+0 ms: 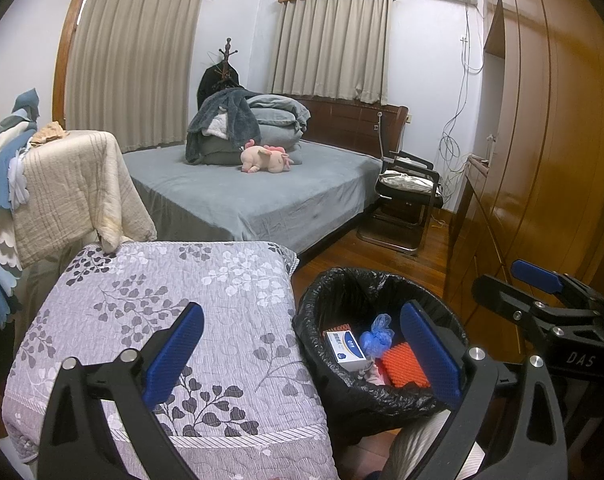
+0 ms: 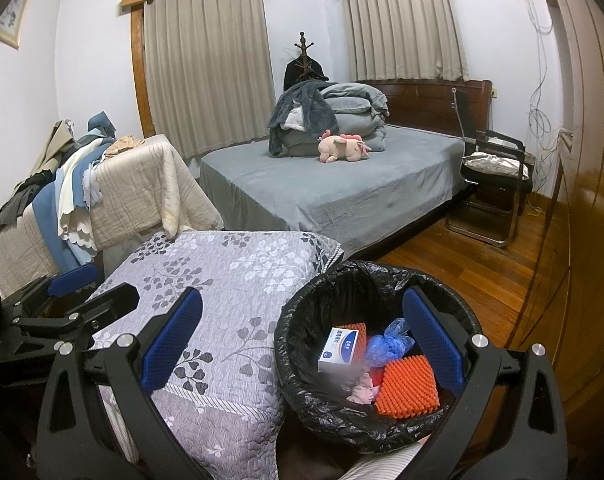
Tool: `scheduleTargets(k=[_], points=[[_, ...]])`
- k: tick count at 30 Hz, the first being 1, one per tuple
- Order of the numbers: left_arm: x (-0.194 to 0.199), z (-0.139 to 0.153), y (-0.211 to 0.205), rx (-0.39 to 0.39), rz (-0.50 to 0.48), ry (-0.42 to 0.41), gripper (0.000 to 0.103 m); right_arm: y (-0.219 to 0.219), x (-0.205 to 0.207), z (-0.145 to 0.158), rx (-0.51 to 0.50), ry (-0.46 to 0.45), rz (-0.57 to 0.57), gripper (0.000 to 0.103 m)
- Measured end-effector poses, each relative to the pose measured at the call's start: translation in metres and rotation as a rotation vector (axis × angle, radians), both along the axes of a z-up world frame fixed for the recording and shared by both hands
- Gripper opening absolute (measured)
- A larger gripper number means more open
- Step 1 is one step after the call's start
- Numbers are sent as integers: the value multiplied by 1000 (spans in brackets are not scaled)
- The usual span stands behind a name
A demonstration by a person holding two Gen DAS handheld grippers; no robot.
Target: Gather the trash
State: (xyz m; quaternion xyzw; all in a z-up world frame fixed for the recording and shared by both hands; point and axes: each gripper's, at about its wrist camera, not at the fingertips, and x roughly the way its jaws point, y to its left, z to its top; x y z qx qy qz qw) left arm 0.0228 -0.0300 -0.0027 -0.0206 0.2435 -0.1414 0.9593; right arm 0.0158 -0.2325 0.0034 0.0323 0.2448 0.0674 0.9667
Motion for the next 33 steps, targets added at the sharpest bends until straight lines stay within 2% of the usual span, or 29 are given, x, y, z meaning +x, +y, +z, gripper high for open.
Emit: scheduleTargets(k=[33], points=[[-4,-1,5,-6,-2,20,97,7,-3,-4,2,11,0,98]])
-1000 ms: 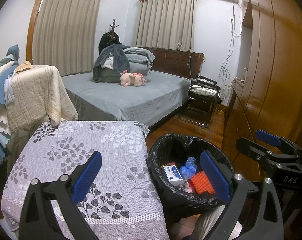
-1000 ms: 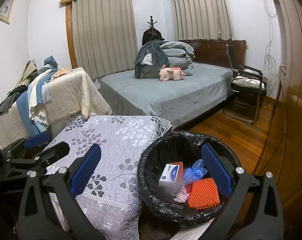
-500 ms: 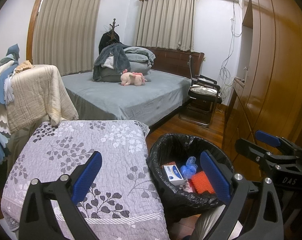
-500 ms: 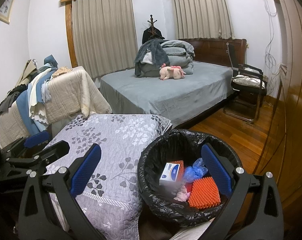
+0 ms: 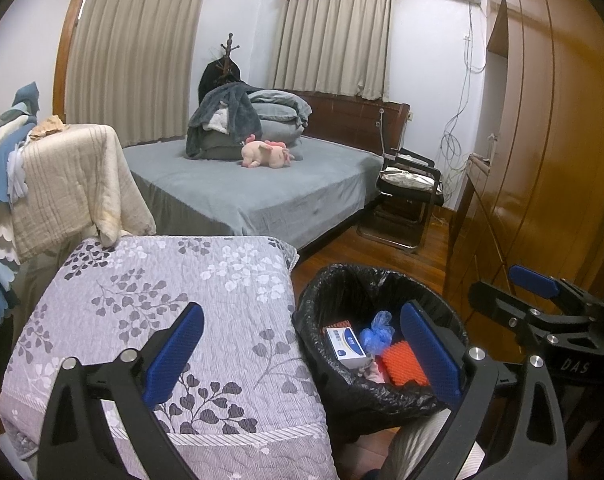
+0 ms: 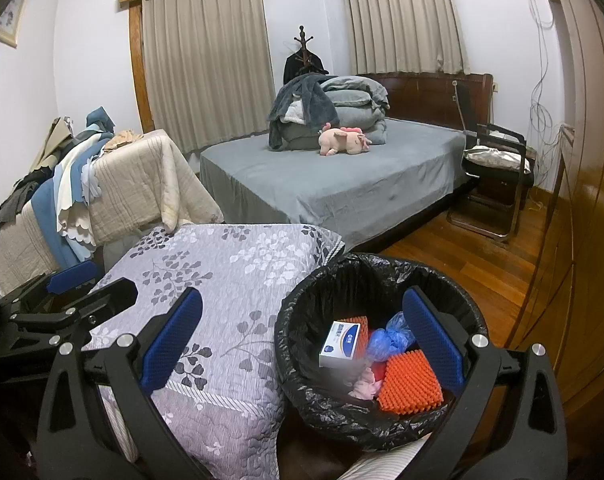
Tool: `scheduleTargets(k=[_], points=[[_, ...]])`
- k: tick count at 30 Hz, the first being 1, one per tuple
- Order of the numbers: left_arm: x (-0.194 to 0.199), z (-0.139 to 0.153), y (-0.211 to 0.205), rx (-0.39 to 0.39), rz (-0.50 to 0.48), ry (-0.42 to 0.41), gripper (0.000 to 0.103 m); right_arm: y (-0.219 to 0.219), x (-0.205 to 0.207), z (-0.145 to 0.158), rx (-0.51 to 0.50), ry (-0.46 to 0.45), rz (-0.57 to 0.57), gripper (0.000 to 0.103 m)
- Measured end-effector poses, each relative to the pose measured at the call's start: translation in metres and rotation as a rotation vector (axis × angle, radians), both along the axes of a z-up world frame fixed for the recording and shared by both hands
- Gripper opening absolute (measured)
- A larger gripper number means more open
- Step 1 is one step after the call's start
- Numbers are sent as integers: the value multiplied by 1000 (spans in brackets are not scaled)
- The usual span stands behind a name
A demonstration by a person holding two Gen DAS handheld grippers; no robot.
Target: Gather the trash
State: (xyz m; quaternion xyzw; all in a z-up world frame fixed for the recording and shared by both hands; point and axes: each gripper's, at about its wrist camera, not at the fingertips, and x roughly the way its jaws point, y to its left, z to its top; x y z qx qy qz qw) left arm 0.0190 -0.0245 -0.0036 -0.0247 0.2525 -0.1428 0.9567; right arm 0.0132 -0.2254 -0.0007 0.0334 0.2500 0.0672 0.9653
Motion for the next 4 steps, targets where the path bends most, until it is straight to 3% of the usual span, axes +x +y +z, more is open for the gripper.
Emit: scheduleTargets(k=[4], points=[[4,0,-2,0,1,1,97,1,-3,-2,0,2,0,98]])
